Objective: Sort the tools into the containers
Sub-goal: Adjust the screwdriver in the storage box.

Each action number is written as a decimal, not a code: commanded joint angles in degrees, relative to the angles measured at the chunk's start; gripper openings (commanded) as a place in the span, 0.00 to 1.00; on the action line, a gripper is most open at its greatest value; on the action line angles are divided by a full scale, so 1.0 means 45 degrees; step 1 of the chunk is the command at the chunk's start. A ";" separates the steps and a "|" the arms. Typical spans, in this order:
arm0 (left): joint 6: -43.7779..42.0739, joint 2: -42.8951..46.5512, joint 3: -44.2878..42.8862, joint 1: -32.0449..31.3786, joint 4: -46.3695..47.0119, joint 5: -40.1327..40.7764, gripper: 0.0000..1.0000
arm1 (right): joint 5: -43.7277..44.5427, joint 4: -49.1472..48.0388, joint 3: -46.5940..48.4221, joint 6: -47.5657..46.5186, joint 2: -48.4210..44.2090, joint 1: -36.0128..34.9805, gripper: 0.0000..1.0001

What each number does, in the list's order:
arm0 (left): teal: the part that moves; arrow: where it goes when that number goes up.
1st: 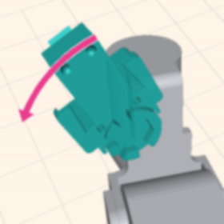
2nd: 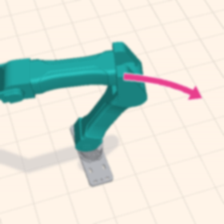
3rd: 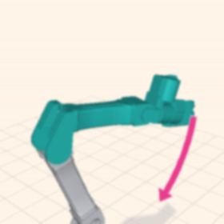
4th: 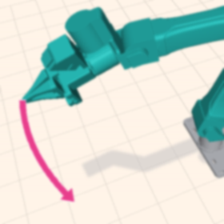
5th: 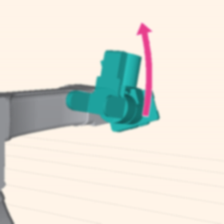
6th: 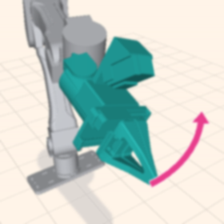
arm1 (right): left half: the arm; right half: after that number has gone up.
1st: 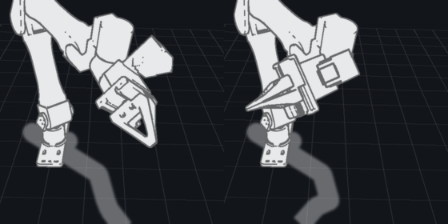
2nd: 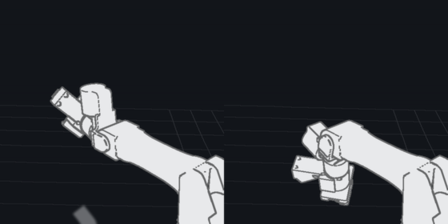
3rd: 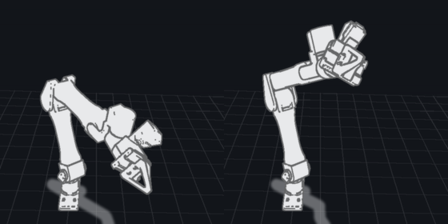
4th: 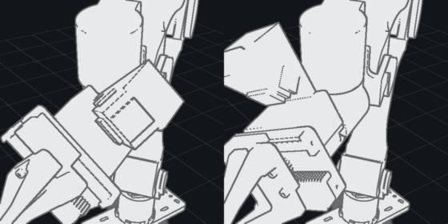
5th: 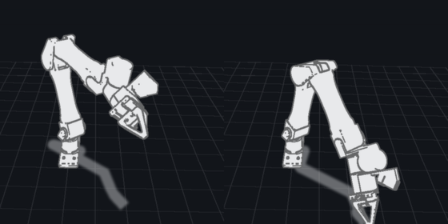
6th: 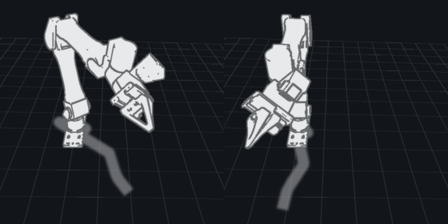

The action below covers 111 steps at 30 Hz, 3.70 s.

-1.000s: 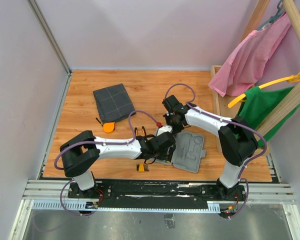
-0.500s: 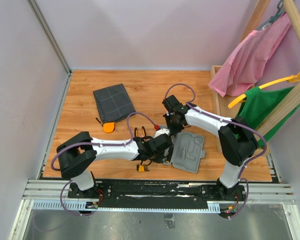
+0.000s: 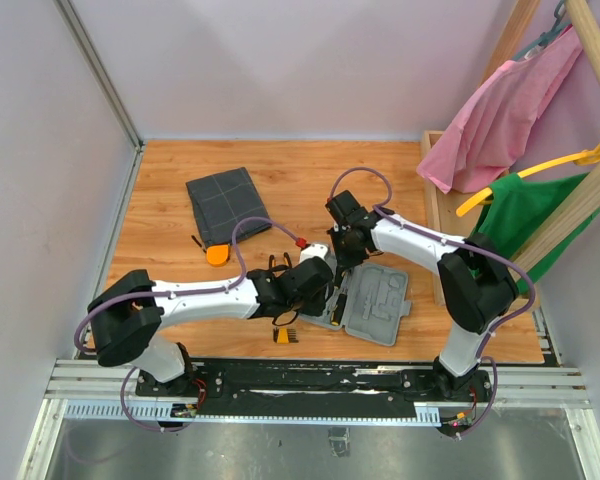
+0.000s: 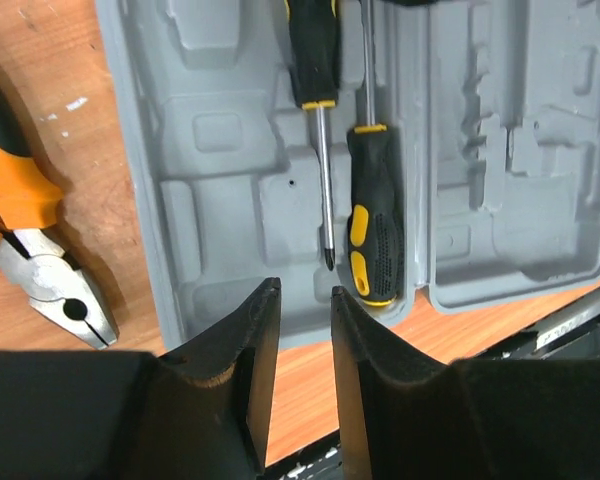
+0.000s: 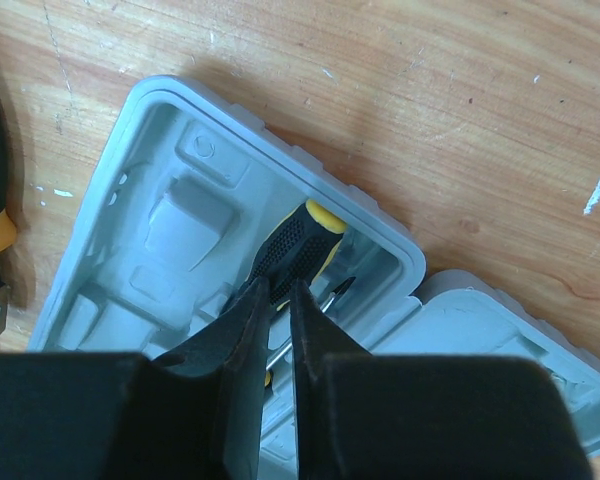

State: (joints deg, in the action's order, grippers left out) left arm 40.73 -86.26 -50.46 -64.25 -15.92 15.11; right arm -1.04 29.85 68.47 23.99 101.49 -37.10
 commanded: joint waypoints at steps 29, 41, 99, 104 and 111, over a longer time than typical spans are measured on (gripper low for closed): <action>0.0462 0.0029 0.0901 0.0222 0.1487 -0.0800 0.32 | -0.1608 0.0259 -0.1653 0.2301 0.0494 -0.0619 0.13; 0.0515 -0.0470 0.0836 0.0226 0.1817 -0.1136 0.24 | -0.1597 0.0369 -0.1529 0.2186 0.0610 -0.0614 0.13; 0.1158 -0.3643 0.1052 -0.0762 -0.1926 -0.0997 0.00 | -0.1303 0.0301 -0.1967 0.2207 0.0874 -0.0606 0.14; 0.1005 -0.4197 0.1396 -0.0764 -0.1935 -0.1378 0.01 | -0.1207 0.0301 -0.2180 0.2184 0.0973 -0.0615 0.14; 0.0341 -0.5379 0.1722 -0.0777 -0.2189 -0.1777 0.00 | -0.1078 0.0077 -0.2675 0.2357 0.1040 -0.0605 0.14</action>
State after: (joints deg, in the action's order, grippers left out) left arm 44.82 -95.35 -51.07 -66.57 -15.88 13.85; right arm -9.85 23.09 62.63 34.50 100.33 -37.15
